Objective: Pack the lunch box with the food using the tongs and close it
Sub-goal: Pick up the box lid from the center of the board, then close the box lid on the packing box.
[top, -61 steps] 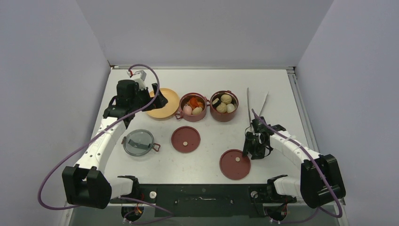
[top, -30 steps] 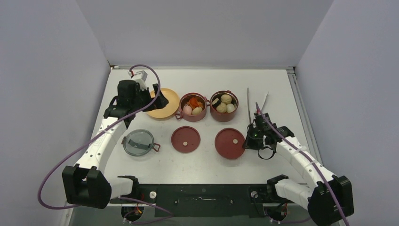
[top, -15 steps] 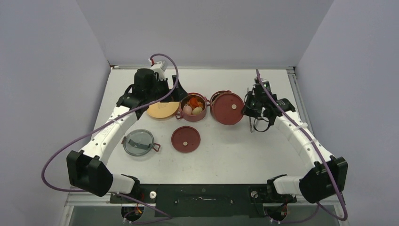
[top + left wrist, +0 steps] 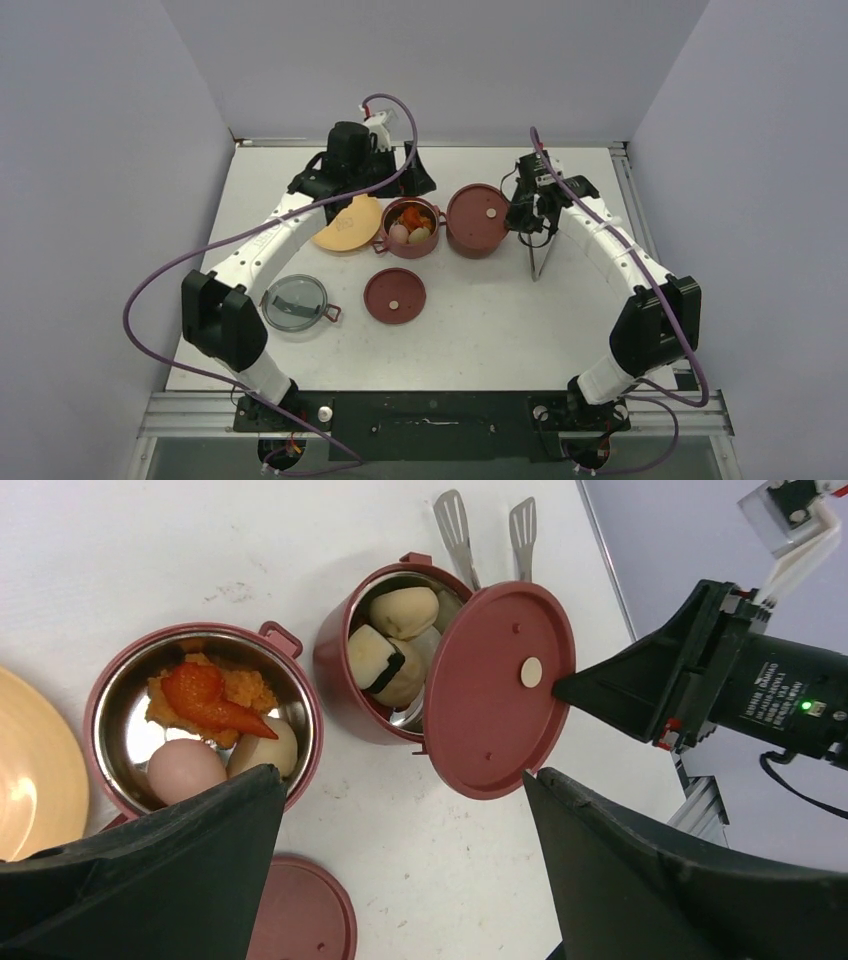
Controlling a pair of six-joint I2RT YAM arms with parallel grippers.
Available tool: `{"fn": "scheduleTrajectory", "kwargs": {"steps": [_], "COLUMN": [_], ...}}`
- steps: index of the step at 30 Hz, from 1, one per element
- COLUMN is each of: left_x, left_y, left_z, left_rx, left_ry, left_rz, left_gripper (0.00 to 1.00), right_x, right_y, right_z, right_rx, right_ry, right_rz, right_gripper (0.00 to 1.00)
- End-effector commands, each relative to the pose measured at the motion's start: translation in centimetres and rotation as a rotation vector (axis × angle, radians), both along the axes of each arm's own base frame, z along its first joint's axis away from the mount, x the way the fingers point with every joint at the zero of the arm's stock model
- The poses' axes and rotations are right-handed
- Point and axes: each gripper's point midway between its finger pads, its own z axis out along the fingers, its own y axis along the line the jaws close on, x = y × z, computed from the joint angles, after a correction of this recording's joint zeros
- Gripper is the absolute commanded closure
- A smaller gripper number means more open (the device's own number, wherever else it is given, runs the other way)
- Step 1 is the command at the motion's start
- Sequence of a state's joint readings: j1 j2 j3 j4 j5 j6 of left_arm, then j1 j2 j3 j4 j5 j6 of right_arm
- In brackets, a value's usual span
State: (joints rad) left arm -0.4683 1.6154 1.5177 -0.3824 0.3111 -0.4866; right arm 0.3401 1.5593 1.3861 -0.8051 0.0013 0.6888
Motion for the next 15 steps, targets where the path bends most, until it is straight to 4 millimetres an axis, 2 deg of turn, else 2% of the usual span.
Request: {"fn": "scheduleTrajectory", "kwargs": {"steps": [1,12,15], "left_x": [0.6,2.0,2.5], "left_y": [-2.4,-5.2,-5.7], "left_z": [1.1,-2.7,-3.4], "left_rx": [-0.015,0.029,0.043], "left_ry": [-0.026,0.044,0.059], "left_rz": [-0.028,-0.058,-0.065], "left_gripper": [0.05,0.06,0.1], "right_x": [1.2,2.6,2.9], "right_y": [-1.2,0.6,0.8], "right_z": [1.0,-1.7,-2.2], "right_rx": [-0.04,-0.01,-0.004], "right_ry": [-0.002,0.085,0.091], "right_rz": [-0.138,-0.236,-0.245], "right_gripper": [0.95,0.95,0.95]}}
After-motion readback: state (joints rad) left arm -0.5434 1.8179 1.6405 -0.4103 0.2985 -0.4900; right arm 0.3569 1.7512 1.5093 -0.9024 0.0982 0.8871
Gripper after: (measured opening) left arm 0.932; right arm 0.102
